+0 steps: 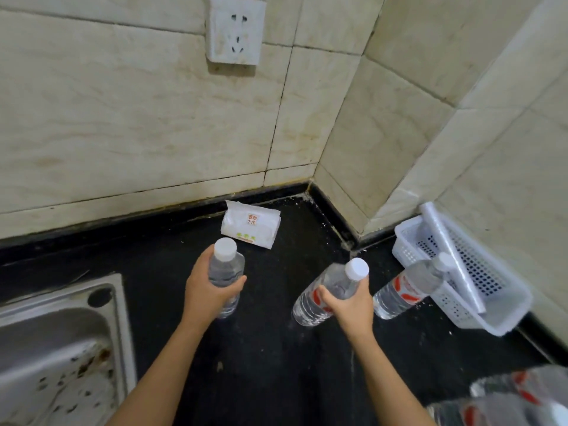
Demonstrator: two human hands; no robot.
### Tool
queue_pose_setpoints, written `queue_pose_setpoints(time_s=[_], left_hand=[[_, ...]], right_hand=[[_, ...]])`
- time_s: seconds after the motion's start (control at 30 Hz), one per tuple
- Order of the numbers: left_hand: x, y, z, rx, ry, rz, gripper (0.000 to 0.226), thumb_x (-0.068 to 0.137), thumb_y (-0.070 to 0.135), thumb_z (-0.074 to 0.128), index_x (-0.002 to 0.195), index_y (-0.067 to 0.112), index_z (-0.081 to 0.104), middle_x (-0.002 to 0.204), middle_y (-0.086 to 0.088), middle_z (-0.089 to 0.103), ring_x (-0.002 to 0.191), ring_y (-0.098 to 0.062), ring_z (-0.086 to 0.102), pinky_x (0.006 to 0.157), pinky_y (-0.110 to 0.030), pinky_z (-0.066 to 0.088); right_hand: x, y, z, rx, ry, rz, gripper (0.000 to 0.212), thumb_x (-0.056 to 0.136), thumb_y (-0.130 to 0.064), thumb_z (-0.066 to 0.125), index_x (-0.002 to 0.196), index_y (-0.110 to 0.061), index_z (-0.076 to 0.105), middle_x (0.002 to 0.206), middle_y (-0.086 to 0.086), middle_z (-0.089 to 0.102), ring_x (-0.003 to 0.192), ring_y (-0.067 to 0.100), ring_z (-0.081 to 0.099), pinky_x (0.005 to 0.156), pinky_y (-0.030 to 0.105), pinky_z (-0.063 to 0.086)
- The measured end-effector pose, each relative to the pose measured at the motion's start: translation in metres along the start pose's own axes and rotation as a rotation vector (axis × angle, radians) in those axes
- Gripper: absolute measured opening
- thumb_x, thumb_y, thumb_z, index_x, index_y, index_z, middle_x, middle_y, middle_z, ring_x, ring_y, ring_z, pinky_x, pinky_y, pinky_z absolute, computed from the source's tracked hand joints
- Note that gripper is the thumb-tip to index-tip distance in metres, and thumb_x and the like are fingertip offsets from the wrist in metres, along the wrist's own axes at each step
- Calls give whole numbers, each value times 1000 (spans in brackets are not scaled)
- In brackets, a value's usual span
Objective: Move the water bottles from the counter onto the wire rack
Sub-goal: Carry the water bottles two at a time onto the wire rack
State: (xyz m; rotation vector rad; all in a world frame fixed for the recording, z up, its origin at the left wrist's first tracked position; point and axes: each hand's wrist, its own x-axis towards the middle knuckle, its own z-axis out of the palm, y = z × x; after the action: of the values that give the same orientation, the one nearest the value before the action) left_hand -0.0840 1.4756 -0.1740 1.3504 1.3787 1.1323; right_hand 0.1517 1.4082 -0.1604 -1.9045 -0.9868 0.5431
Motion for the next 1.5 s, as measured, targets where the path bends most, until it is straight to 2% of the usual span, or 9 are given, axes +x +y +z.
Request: queue_pose_setpoints(time_s=[0.23,0.33,0.47,0.6,0.77,1.03,1.17,1.4,1.5], left_hand=[[-13,9,19,-15,176,-15,68,65,10,78,125,20,46,123,-7,54,110,-23,50,91,-34,37],[-30,15,33,-44,166,-28,69,66,11,77,127,19,44,128,-8,52,118,-26,47,96,-35,34],[-73,26,63,-52,-56,-43,61,66,11,76,119,21,48,111,2,55,100,-18,52,87,-34,39],[-119,44,95,-92,-279,-4,57,66,7,76,116,18,50,105,1,56,94,-18,54,83,-32,40],[-183,75,129,-98,-492,105,61,65,6,76,119,17,50,109,2,55,97,-16,51,88,-32,40],[-339,95,151,-144,-689,250,59,63,3,77,116,14,53,103,1,56,94,-17,54,83,-29,38],[-447,83,147,-157,-797,211,58,64,5,77,115,16,52,104,2,55,93,-17,52,82,-28,37],[-610,71,147,-99,-1150,176,56,65,4,76,114,15,52,101,-1,59,91,-19,56,80,-28,39],[-659,78,159,-90,-1288,200,55,66,5,76,113,17,52,102,0,59,92,-18,57,80,-28,39]], right_hand=[[-72,14,-33,-24,-16,58,56,48,-29,83,91,-38,48,90,-14,62,86,2,60,77,23,47],[-103,21,-52,-16,58,114,50,44,-33,80,84,-36,50,82,-13,64,79,-4,60,67,10,43],[-142,34,-87,-30,184,200,47,54,-19,82,84,-34,49,80,-10,64,78,2,62,72,21,47],[-188,46,-126,-54,345,266,55,55,-23,81,92,-39,44,89,-8,64,86,14,61,79,33,49],[-254,65,-180,-37,603,318,51,56,-20,83,82,-37,42,77,-20,57,76,9,57,71,25,41],[-417,103,-262,47,883,355,48,55,-26,82,83,-38,45,84,-17,60,83,13,61,74,29,46],[-523,122,-304,45,996,404,50,50,-32,79,86,-39,45,87,-16,60,86,13,59,73,29,45],[-675,143,-362,5,1264,483,56,55,-19,82,98,-27,49,87,-12,58,88,19,58,77,32,44],[-714,154,-379,-35,1368,506,58,53,-19,83,96,-31,47,85,-21,55,83,12,56,75,28,40]])
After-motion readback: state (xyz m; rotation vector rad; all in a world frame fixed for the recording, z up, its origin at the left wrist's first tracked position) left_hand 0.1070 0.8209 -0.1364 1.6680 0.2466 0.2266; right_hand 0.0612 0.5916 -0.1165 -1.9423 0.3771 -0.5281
